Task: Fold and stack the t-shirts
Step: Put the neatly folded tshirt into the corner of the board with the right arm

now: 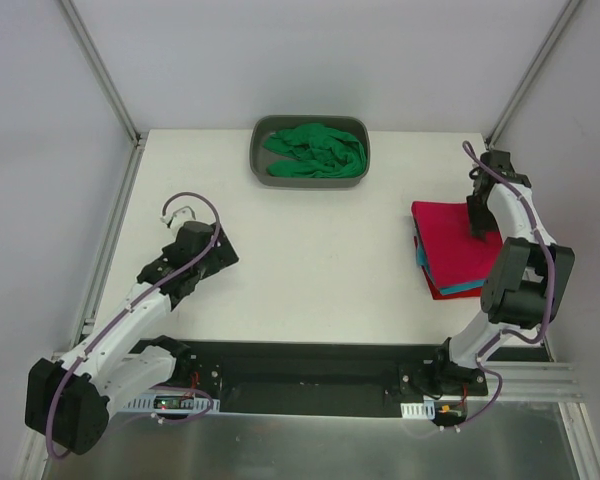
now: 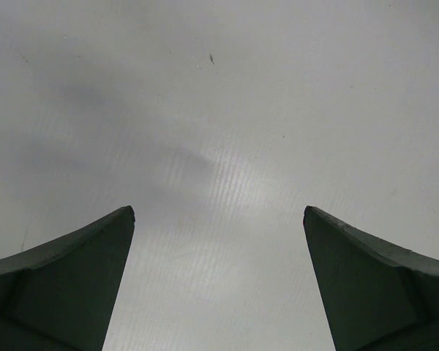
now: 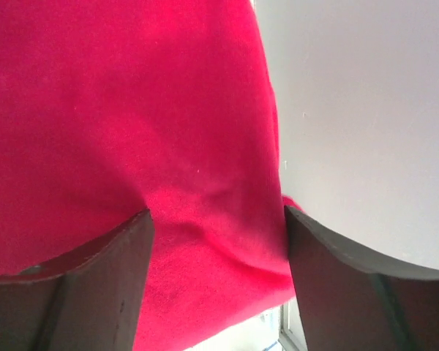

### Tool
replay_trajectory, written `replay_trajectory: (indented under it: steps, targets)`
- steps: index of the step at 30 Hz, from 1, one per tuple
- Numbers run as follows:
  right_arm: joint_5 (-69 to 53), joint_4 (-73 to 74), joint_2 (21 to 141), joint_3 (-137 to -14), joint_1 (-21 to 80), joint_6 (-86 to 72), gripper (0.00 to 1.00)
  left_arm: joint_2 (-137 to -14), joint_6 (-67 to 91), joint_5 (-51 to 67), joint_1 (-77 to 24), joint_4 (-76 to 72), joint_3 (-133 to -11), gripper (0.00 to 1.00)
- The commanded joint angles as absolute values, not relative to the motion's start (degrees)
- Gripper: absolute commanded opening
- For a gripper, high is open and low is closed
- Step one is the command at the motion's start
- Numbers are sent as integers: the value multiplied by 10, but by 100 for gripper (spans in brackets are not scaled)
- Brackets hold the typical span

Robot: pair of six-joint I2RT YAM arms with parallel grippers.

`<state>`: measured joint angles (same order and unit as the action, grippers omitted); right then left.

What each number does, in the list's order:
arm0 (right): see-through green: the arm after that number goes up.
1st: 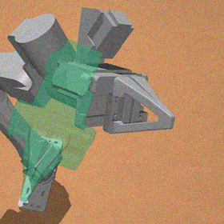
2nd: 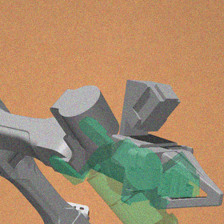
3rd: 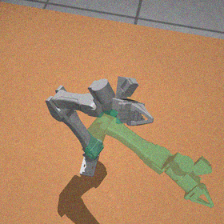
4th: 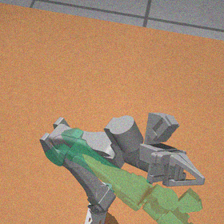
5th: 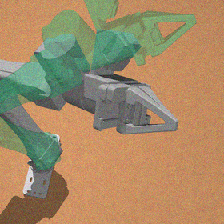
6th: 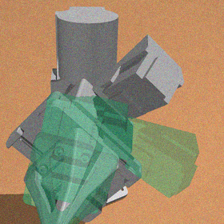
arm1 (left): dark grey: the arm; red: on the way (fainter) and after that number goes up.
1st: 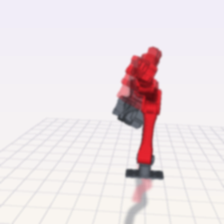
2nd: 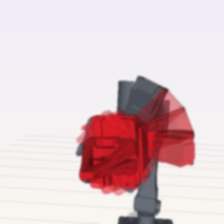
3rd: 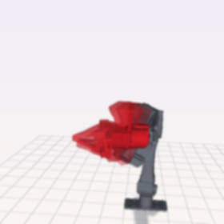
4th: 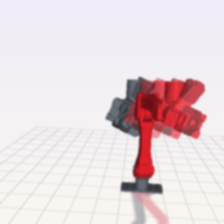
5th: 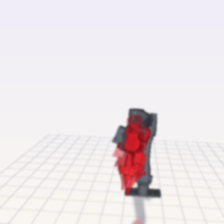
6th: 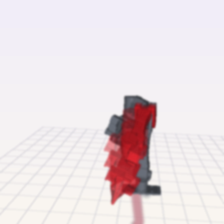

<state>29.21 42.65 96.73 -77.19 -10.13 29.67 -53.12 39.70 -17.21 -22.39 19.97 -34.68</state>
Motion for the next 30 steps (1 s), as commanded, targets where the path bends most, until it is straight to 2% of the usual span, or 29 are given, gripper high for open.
replay_trajectory:
  steps: [1,3,4,6,9,12,17,26,30]
  targets:
    - [323,442,955,-813,-112,223,80,-512,399,-185,-218,199,-339,99]
    - [330,446,943,-823,-113,205,95,-507,398,-182,-219,199,-338,99]
    - [339,450,934,-828,-116,189,96,-505,398,-182,-219,199,-337,99]
    - [340,466,918,-840,-127,154,96,-497,399,-181,-219,200,-334,99]
    - [226,484,878,-839,-155,85,96,-489,401,-178,-218,199,-330,99]
    - [63,454,823,-775,-191,25,96,-488,402,-171,-218,199,-330,99]
    - [-71,345,750,-645,-240,-40,96,-492,404,-157,-218,198,-332,99]
    - [-18,330,807,-606,-296,-21,96,-501,401,-155,-218,198,-333,99]
    - [-90,295,802,-585,-301,-23,96,-503,401,-143,-218,198,-337,99]
